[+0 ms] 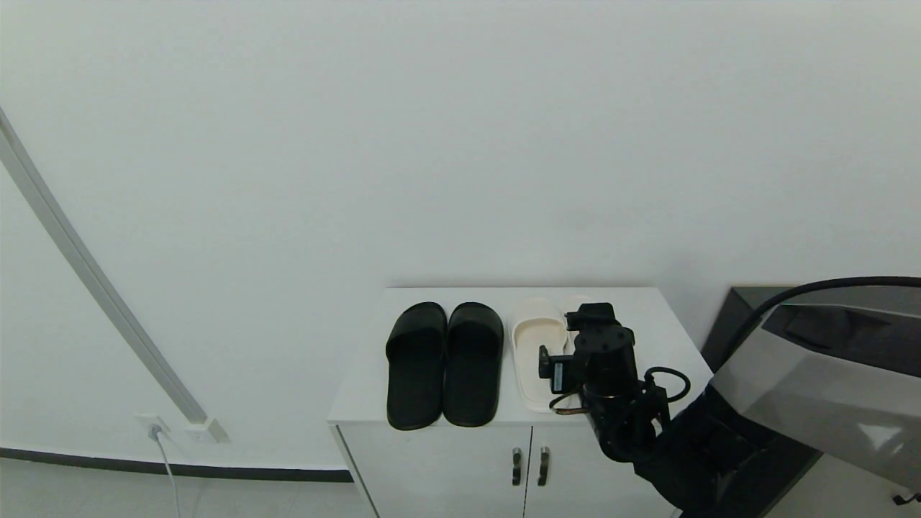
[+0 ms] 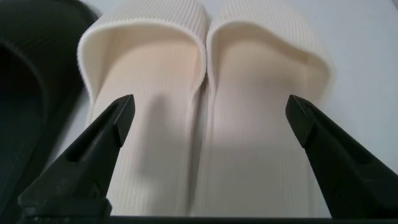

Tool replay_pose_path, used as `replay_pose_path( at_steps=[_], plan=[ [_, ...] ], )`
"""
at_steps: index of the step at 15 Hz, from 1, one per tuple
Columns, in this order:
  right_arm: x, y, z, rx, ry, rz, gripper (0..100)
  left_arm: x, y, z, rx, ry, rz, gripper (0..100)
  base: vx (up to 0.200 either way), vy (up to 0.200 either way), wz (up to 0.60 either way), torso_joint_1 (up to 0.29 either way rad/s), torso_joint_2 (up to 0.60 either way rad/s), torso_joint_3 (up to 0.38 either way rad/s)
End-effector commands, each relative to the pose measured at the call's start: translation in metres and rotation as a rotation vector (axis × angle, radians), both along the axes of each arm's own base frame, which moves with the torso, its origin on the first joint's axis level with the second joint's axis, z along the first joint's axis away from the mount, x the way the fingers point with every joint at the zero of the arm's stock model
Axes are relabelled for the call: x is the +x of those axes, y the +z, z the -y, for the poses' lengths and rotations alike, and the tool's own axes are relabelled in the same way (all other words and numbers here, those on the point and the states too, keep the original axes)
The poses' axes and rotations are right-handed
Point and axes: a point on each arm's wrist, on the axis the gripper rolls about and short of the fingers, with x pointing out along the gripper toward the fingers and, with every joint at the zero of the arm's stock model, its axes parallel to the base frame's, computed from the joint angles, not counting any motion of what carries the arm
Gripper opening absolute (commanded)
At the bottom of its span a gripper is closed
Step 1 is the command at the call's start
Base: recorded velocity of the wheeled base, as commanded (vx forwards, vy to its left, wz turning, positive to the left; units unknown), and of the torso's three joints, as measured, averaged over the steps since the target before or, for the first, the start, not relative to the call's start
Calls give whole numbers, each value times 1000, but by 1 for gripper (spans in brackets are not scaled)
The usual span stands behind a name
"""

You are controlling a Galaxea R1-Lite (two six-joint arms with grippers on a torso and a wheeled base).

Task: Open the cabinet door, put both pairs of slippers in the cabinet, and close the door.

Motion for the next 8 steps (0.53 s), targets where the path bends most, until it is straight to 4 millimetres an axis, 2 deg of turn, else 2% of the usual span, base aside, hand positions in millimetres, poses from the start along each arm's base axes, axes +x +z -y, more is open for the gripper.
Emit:
replay_pose_path(
  at_steps=[1, 4, 8],
  plan=[
    [19, -6, -3, 7, -21, 10, 100, 0, 0, 0, 0, 1, -1, 0, 0, 0, 0, 0, 0, 0],
    [33, -4, -6, 9, -35, 11, 100, 0, 0, 0, 0, 2, -1, 0, 0, 0, 0, 0, 0, 0],
    [43, -2, -9, 14, -43, 17, 100, 0, 0, 0, 0, 1, -1, 0, 0, 0, 0, 0, 0, 0]
  ],
)
